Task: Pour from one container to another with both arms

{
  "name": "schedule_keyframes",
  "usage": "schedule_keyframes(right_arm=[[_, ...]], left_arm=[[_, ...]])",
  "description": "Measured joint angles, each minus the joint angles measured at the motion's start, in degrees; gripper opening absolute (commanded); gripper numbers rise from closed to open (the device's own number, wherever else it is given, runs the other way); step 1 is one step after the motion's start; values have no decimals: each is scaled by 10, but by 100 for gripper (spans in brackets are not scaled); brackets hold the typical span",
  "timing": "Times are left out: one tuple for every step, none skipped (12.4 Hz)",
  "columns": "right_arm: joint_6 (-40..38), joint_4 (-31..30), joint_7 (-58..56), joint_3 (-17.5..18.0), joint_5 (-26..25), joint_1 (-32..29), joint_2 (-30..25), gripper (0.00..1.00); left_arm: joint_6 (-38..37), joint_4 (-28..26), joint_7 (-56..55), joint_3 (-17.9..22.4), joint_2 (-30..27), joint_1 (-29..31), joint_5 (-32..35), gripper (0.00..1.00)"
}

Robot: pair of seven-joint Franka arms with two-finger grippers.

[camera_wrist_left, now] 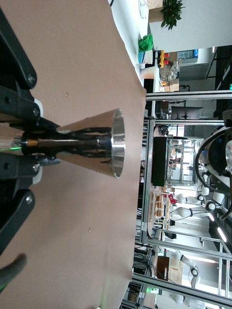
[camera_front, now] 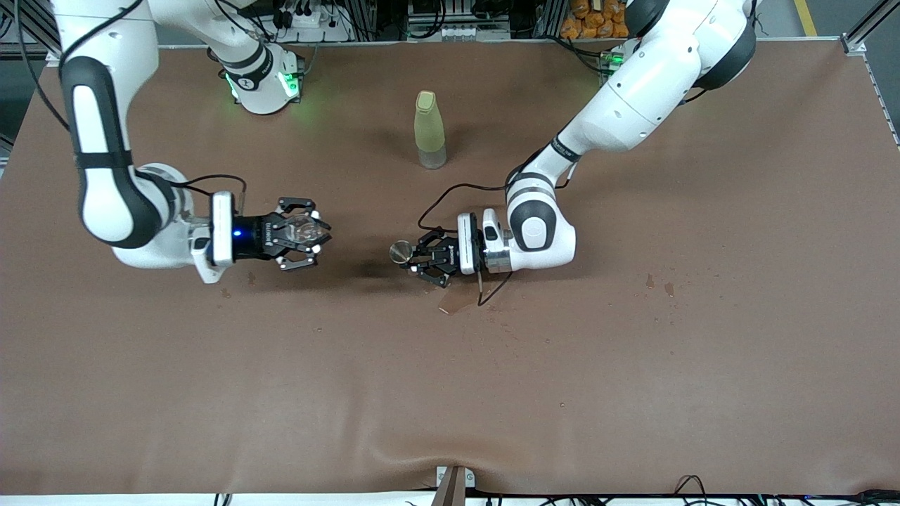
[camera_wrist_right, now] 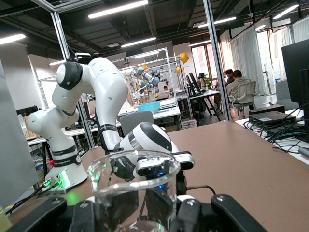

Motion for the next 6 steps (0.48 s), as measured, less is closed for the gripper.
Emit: schedule_keyframes(right_arm=[[11, -5, 0, 0, 9, 13, 0, 0], [20, -7, 0, 0, 18, 25, 0, 0], [31, -9, 0, 0, 28, 38, 0, 0], [42, -12, -1, 0, 42, 51, 0, 0], [55, -17, -5, 0, 59, 64, 0, 0], [67, -24, -13, 1, 76, 77, 0, 0]], left_arm=[[0, 2, 0, 0, 0, 0, -7, 0], [0, 2, 0, 0, 0, -1, -14, 0], [0, 3, 1, 0, 0, -2, -18, 0], [0, 3, 1, 0, 0, -2, -20, 0], [0, 3, 1, 0, 0, -2, -24, 0], [0, 4, 1, 1, 0, -1, -26, 0]])
